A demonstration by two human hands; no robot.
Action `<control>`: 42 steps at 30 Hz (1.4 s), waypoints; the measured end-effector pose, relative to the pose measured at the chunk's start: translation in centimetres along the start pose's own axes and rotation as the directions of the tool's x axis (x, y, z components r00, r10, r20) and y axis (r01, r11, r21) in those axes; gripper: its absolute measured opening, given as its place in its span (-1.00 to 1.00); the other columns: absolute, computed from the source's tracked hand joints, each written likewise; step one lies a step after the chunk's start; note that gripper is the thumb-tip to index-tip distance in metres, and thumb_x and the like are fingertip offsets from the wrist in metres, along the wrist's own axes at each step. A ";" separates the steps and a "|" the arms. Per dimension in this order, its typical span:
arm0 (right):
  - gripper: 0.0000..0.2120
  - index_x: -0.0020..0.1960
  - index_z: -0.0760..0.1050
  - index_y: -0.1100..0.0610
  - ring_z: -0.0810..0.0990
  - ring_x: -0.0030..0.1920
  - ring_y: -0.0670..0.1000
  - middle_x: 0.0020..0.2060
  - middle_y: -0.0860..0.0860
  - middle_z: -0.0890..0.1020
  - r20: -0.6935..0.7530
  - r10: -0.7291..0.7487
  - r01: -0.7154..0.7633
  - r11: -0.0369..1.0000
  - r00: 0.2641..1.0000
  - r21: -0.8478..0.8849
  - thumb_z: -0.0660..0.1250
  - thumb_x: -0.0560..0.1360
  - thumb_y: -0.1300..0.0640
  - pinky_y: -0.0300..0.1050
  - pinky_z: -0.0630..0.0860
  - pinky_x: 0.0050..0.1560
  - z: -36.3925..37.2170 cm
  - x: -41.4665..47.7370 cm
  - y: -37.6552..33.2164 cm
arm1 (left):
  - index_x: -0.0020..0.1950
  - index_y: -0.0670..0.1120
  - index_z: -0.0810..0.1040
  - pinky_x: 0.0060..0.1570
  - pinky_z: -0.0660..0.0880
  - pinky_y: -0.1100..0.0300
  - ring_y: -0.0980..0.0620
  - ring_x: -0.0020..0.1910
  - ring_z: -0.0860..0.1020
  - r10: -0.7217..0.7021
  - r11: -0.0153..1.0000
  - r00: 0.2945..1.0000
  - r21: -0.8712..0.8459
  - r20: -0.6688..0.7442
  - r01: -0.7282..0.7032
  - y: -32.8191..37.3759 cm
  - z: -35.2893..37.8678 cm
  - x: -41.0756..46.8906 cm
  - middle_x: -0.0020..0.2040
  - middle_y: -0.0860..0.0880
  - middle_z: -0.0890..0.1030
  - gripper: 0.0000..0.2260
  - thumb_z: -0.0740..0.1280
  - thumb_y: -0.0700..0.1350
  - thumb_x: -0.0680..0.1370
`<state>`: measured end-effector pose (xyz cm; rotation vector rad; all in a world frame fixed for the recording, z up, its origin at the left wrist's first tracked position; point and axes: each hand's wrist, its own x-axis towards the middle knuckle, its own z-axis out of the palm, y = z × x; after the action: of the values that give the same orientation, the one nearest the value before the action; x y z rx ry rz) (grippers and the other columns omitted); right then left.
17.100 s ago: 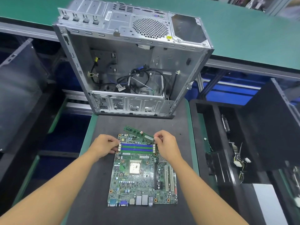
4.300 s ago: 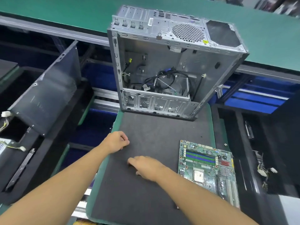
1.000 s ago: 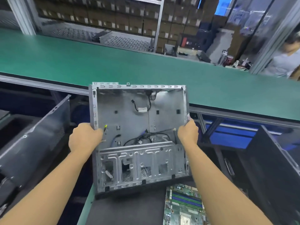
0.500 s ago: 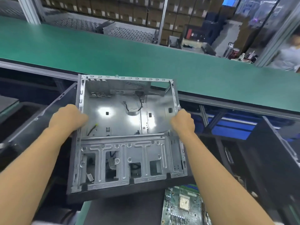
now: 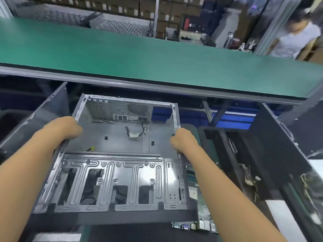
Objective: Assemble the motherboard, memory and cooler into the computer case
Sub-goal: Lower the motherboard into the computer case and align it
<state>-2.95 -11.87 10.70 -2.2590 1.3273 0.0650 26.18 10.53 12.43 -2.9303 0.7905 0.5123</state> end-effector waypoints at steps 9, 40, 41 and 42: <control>-0.69 0.30 0.47 0.27 0.51 -0.14 0.15 0.12 0.20 0.59 0.168 0.005 -0.002 1.000 0.986 -0.017 0.17 0.60 0.21 -0.13 0.41 -0.27 3.4 -0.9 -0.8 | 0.06 -0.18 0.50 -0.06 0.53 0.09 -0.12 -0.10 0.58 -0.019 0.999 0.997 0.047 0.075 0.016 -2.7 0.5 -0.4 -0.02 -0.14 0.60 -0.81 0.17 -0.14 0.55; -0.63 0.32 0.43 0.10 0.60 0.16 0.22 0.18 0.12 0.61 -0.177 -0.400 0.273 0.829 0.899 -0.488 0.20 0.55 0.34 -0.02 0.35 -0.07 -2.1 10.6 -13.0 | -0.09 -0.22 0.58 -0.37 0.59 0.00 -0.15 -0.36 0.55 -0.171 -0.091 0.884 -0.901 0.434 0.425 3.9 15.9 -13.3 -0.29 -0.21 0.65 -0.89 0.40 -0.19 0.47; -0.62 0.31 0.44 0.08 0.61 0.13 0.22 0.16 0.12 0.62 -0.195 -0.405 0.282 0.842 0.893 -0.460 0.18 0.55 0.35 -0.02 0.34 -0.08 -1.6 11.0 -13.2 | -0.07 -0.23 0.57 -0.37 0.59 0.00 -0.15 -0.35 0.55 -0.170 -0.097 0.880 -0.896 0.444 0.434 3.8 15.7 -13.0 -0.29 -0.22 0.64 -0.90 0.39 -0.20 0.48; -0.60 0.31 0.45 0.06 0.61 0.10 0.21 0.15 0.11 0.63 -0.209 -0.411 0.292 0.852 0.887 -0.435 0.16 0.55 0.36 -0.03 0.34 -0.10 -1.0 11.3 -13.4 | -0.05 -0.23 0.55 -0.37 0.59 -0.01 -0.16 -0.34 0.57 -0.156 -0.101 0.877 -0.890 0.455 0.444 3.6 15.4 -12.8 -0.27 -0.24 0.65 -0.90 0.36 -0.21 0.48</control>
<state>13.81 -16.20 13.75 -2.9264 1.0761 -0.1591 9.30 15.77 2.28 -3.7722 -0.9028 2.0728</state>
